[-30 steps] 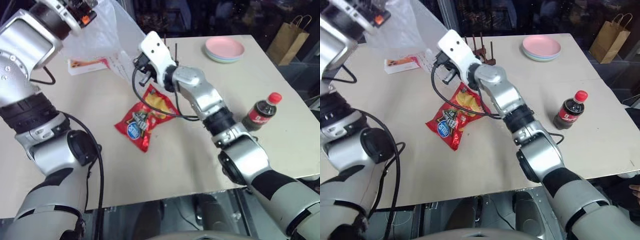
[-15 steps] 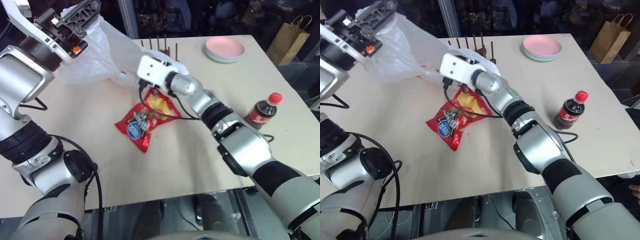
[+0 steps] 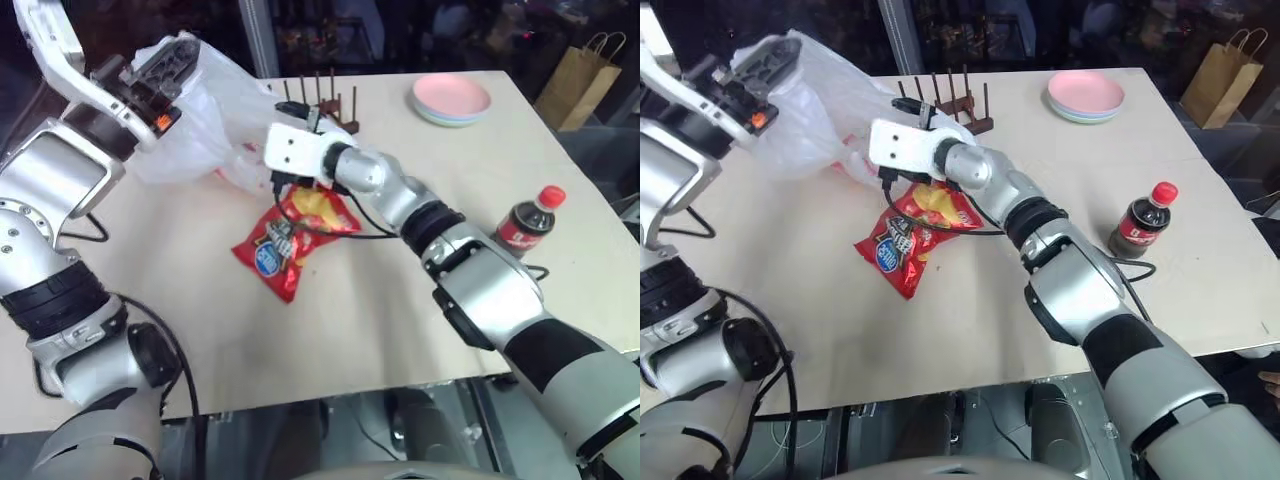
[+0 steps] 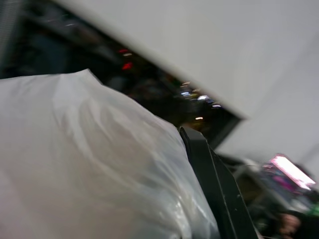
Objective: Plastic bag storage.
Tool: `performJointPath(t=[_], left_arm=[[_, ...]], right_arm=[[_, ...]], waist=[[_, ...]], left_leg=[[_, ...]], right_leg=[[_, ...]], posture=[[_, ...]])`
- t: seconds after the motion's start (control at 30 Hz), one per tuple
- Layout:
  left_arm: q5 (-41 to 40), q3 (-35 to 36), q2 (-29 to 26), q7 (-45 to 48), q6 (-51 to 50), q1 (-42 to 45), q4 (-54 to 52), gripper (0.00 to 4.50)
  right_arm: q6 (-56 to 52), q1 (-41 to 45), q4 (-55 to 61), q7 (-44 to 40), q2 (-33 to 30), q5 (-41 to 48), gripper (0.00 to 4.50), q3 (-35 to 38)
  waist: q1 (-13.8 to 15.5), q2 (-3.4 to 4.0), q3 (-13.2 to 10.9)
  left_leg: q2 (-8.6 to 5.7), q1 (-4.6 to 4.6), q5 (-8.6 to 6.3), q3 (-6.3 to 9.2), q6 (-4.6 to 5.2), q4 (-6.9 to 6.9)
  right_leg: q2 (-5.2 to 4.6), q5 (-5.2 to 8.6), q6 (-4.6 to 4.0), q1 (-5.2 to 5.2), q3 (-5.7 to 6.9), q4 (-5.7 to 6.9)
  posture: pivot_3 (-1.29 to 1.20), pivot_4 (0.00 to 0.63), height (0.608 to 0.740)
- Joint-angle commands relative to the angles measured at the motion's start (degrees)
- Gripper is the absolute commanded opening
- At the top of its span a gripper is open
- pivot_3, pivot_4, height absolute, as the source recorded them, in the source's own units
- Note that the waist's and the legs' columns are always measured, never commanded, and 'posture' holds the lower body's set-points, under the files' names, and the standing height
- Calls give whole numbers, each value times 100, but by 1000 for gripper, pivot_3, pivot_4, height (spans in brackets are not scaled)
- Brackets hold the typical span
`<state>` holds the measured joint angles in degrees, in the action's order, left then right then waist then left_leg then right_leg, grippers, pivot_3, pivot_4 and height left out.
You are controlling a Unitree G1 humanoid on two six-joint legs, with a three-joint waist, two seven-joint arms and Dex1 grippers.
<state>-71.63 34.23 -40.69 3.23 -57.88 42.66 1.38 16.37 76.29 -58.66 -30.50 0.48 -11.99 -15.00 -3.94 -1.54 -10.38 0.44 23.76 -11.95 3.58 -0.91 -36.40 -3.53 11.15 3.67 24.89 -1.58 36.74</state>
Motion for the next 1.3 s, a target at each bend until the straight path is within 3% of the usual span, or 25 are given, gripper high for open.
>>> performJointPath(t=[0.03,0.17,0.37,0.57,0.73,0.83,1.07,1.1,1.3], left_arm=[[268,143,-304,629,263,-139,303,0],[341,180,-338,905,269,-297,479,0],[537,196,-357,1048,293,-393,466,0],[417,195,-378,1024,157,-351,221,0],[383,108,-401,988,53,-267,-60,0],[387,65,-399,981,26,-266,-194,0],[458,66,-421,1051,20,-409,-346,0],[479,54,-416,1073,32,-436,-361,0],[677,-102,-501,1330,84,-488,-338,0]], right_arm=[[-1428,-741,2034,-1148,-243,783,4481,204],[-3551,-1822,4112,-1493,-559,1301,4481,268],[-6090,-3085,6184,-987,-792,1948,4481,667],[-7195,-3344,6325,-709,-609,2531,4481,909],[-7361,-3153,5464,-715,-250,2960,4481,1095],[-7387,-3119,5266,-700,-186,3155,3661,1180],[-7541,-3156,5609,-639,-144,3760,247,1497],[-7598,-3196,5702,-639,-150,3842,63,1506],[-8206,-3388,6210,-583,7,4674,63,1836]], waist=[[1,1,-1],[51,0,0],[115,-1,1],[125,-2,1],[136,-3,2],[155,-3,2],[152,-3,2],[151,-3,2],[151,-3,2]], left_leg=[[0,0,0,0,0,0],[-1,6,0,5,0,-1],[0,2,0,5,0,-6],[3,-4,4,2,-3,-6],[3,-4,4,1,-3,-7],[2,-2,4,1,-3,-7],[3,-1,4,2,-3,-7],[3,-1,4,2,-3,-7],[3,-1,4,2,-2,-7]], right_leg=[[0,0,0,-1,0,0],[-3,0,0,-1,5,-2],[-3,1,-1,-1,8,7],[0,0,-1,-2,5,10],[0,0,-1,-3,5,9],[0,0,-1,-3,5,7],[1,0,-1,-3,6,6],[1,0,-1,-3,6,6],[1,0,-1,-3,7,6]], posture=[[0,150,740],[0,150,740],[0,150,740],[0,150,740],[0,150,740],[0,150,740],[0,150,740],[0,150,740],[0,150,740]])
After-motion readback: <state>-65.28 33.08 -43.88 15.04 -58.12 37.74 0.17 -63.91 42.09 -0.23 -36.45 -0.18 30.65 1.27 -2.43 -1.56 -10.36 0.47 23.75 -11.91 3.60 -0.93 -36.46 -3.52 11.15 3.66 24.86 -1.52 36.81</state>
